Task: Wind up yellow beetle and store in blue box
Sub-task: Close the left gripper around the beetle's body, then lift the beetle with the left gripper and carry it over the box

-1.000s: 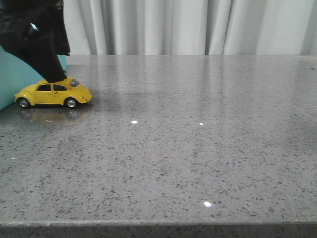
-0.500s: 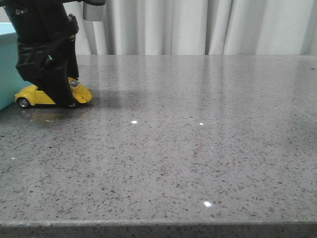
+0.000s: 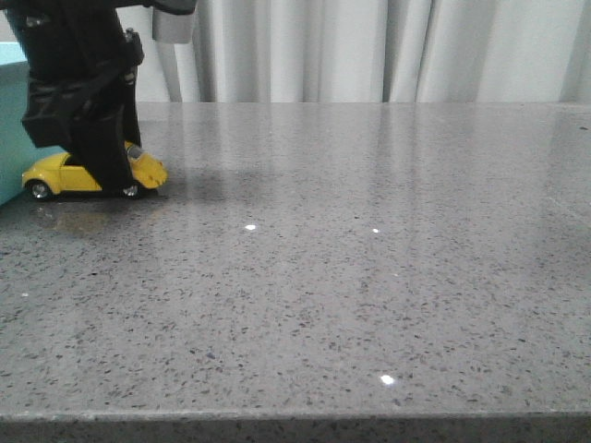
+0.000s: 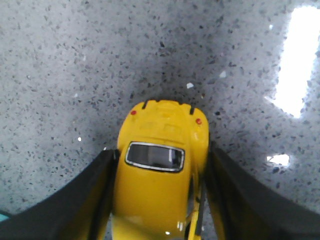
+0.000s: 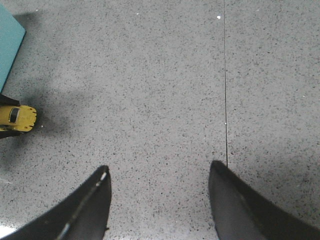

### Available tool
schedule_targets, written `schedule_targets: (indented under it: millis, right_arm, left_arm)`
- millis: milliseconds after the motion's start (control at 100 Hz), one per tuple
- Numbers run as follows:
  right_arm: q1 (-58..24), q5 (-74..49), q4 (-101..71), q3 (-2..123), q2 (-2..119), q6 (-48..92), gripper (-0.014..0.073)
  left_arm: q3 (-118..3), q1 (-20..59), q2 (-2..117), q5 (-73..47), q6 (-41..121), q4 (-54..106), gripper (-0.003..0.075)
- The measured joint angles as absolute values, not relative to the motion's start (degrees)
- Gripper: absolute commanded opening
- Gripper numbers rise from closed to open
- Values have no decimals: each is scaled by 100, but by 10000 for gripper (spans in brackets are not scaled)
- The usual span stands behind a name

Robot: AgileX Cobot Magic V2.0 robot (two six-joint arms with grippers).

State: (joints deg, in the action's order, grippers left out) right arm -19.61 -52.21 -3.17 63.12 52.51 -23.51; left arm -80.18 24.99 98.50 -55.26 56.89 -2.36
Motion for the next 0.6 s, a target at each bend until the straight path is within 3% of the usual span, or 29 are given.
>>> schedule_targets:
  millis: [230, 600]
  right_arm:
    - [-1961, -5198, -317, 6312, 5251, -2351, 436]
    - [-1961, -5195, -317, 6312, 5251, -2351, 436]
  left_arm:
    - [-9097, 2509, 9850, -5616, 5309, -99, 148]
    - [-11145, 1781, 9653, -5640, 2600, 0, 148]
